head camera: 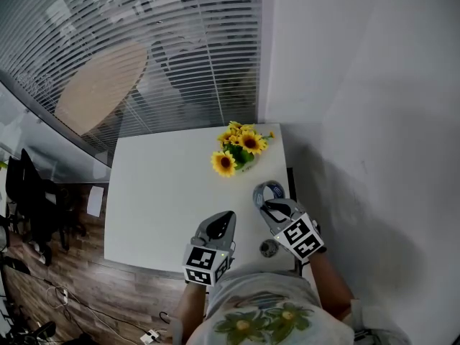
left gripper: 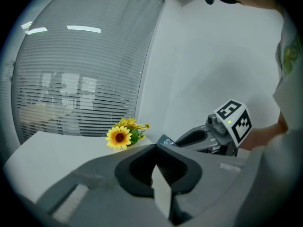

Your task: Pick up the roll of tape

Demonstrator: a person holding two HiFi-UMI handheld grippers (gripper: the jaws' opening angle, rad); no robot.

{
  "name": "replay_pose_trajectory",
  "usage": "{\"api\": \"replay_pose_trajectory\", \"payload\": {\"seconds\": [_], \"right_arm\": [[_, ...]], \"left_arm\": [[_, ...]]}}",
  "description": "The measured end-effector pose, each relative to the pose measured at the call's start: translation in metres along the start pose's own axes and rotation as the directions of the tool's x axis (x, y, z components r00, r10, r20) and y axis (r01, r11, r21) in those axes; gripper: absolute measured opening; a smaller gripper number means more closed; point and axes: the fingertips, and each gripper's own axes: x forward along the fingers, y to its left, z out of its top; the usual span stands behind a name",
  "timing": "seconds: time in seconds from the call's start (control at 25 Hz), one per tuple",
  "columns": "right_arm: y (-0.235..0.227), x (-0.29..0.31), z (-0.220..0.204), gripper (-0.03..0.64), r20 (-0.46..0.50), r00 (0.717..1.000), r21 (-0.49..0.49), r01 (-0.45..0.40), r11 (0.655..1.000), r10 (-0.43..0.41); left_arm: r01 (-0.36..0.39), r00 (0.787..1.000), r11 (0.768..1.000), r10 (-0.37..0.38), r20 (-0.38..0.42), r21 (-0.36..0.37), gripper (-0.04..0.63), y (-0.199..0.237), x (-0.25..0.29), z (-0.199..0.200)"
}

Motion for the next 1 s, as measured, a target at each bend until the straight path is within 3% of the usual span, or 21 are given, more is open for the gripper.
{"api": "replay_pose_trajectory", "payload": {"seconds": [0.44, 1.0], "right_arm": [[0.014, -0.013, 0.011, 0.066, 0.066, 0.997, 0.086, -0.052, 0.995, 0.046], [0.026, -0.044, 0.031, 0.066, 0.17, 0.985, 0.148, -0.04, 0.988, 0.015]], "left_arm": [[0.01, 1.0, 1.0, -0.01, 0.009, 0.011, 0.005, -0.007, -0.005, 0.006], [0.033, 0.999, 0.998, -0.035, 0.034, 0.043, 0.005, -0.026, -0.01, 0.02]]}}
